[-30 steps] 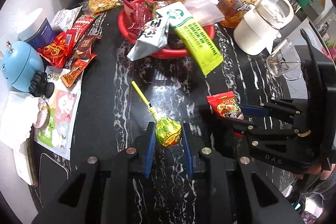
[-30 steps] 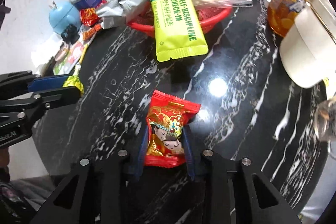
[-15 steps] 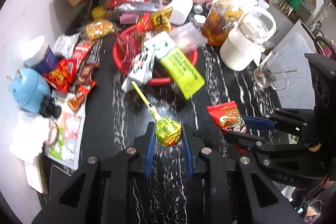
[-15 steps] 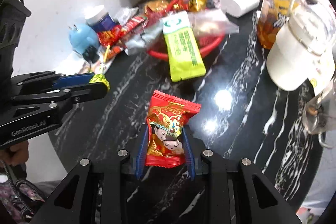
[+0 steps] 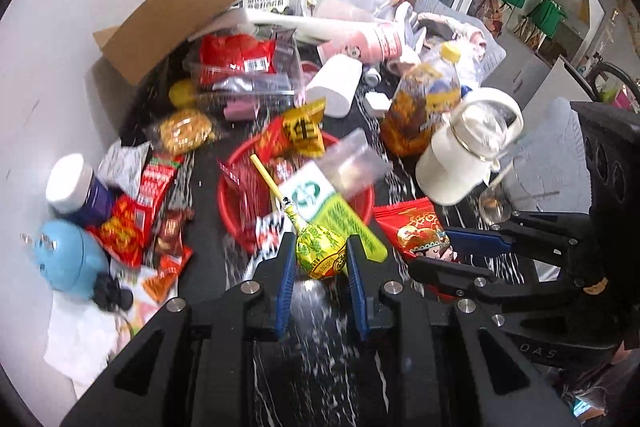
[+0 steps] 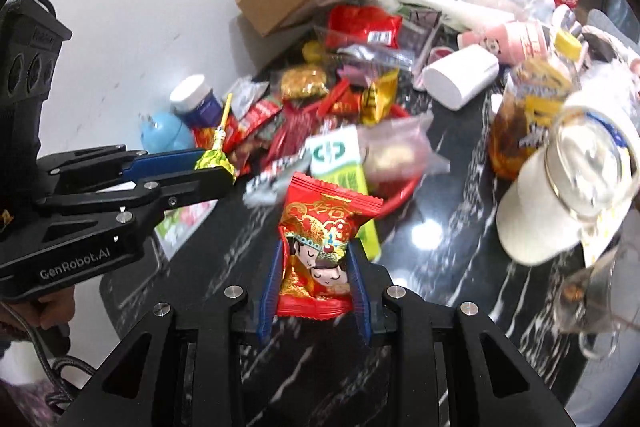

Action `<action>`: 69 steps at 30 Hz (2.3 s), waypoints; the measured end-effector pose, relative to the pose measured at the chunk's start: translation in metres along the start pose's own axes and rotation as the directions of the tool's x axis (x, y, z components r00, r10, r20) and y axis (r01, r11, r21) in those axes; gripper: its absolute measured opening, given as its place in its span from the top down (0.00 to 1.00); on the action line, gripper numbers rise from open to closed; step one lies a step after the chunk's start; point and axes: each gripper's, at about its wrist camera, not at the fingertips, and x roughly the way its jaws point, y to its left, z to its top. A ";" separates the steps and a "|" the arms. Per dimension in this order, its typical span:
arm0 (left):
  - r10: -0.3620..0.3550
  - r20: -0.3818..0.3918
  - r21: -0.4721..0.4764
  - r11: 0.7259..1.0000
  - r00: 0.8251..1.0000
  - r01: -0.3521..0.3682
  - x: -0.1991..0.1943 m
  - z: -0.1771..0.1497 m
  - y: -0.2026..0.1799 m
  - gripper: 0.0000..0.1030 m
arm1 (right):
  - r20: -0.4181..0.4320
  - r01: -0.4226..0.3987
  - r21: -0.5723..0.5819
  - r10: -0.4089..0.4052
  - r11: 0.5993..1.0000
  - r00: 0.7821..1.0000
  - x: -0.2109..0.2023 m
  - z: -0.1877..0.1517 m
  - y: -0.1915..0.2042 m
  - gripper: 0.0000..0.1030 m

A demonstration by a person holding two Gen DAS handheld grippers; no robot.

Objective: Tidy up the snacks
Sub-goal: 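Carry the red cartoon packet and the lollipop toward the red basket with both grippers, then open the right gripper to drop the red packet while the left drops the lollipop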

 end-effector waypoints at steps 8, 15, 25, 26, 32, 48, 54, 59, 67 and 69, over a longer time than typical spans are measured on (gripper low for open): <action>0.001 -0.011 0.002 1.000 1.000 -0.001 0.027 0.032 0.016 0.77 | 0.019 0.014 0.007 -0.015 1.000 1.000 0.018 0.038 -0.013 0.69; 0.008 -0.048 0.010 1.000 0.999 -0.007 0.058 0.050 0.027 0.77 | 0.012 0.017 0.015 -0.017 1.000 1.000 0.043 0.066 -0.024 0.69; 0.029 -0.119 0.025 0.999 0.993 -0.026 0.096 0.057 0.038 0.76 | -0.019 0.007 0.000 -0.007 1.000 1.000 0.072 0.084 -0.027 0.69; 0.033 -0.123 0.021 0.999 0.992 -0.031 0.097 0.057 0.039 0.76 | -0.022 0.010 -0.003 -0.010 1.000 1.000 0.073 0.084 -0.027 0.68; 0.028 -0.140 0.044 0.999 0.990 -0.022 0.101 0.059 0.041 0.76 | -0.028 0.009 -0.013 -0.009 1.000 1.000 0.079 0.087 -0.026 0.68; 0.023 -0.118 -0.029 0.999 0.993 -0.027 0.094 0.061 0.056 0.40 | -0.023 0.021 -0.006 -0.021 1.000 1.000 0.072 0.087 -0.031 0.67; 0.069 -0.079 -0.037 0.997 0.994 -0.072 0.080 0.061 0.063 0.40 | -0.039 0.005 -0.017 -0.006 1.000 0.999 0.080 0.088 -0.026 0.66; 0.095 -0.066 -0.069 0.993 0.993 -0.100 0.073 0.056 0.074 0.40 | -0.048 0.003 -0.038 -0.005 0.999 0.999 0.089 0.088 -0.018 0.64; 0.107 -0.051 -0.109 0.988 0.993 -0.112 0.064 0.052 0.085 0.40 | -0.059 0.017 -0.071 -0.021 0.997 0.998 0.097 0.092 -0.011 0.64; 0.106 -0.045 -0.112 0.988 0.993 -0.110 0.061 0.052 0.086 0.40 | -0.050 0.017 -0.066 -0.021 0.998 0.999 0.094 0.093 -0.011 0.64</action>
